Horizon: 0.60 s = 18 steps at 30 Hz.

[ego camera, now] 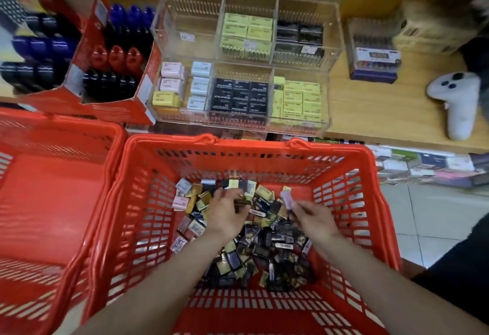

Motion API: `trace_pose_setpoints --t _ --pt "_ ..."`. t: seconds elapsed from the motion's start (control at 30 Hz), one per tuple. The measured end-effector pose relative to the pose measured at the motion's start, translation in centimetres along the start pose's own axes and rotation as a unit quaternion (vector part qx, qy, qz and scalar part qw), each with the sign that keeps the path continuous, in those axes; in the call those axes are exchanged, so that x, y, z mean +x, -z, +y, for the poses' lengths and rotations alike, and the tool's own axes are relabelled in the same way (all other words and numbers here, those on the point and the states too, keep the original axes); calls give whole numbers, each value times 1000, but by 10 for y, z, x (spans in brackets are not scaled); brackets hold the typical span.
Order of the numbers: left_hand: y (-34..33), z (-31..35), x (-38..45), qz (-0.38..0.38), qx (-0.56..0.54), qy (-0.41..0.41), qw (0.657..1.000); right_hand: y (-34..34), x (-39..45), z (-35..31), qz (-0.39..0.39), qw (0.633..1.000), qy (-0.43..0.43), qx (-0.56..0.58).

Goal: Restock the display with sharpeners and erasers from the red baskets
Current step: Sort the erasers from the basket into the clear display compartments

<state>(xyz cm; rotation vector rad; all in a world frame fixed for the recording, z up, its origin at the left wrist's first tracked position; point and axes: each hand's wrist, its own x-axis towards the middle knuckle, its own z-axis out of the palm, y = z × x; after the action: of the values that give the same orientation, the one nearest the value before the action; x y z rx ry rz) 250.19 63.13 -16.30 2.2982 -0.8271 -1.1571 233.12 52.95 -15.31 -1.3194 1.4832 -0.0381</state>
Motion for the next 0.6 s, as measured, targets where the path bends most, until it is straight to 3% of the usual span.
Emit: trace_pose_setpoints --t 0.1,0.2,0.3,0.4,0.53,0.6 --pt "-5 17 -13 -54 -181 29 982 -3 -15 -6 -30 992 -13 124" --pt "-14 30 -24 -126 -355 90 922 -7 -26 -16 -81 985 6 155" --pt "-19 33 -26 -108 -413 121 896 -7 -31 -23 -94 986 18 133" --pt "-17 25 -27 -94 -438 135 884 -5 -24 -23 -59 993 22 103" --pt "-12 14 -30 -127 -395 145 898 6 -11 -23 -124 954 -20 274" --pt "-9 8 -29 -126 -454 179 864 12 -3 -17 -110 970 -30 215"
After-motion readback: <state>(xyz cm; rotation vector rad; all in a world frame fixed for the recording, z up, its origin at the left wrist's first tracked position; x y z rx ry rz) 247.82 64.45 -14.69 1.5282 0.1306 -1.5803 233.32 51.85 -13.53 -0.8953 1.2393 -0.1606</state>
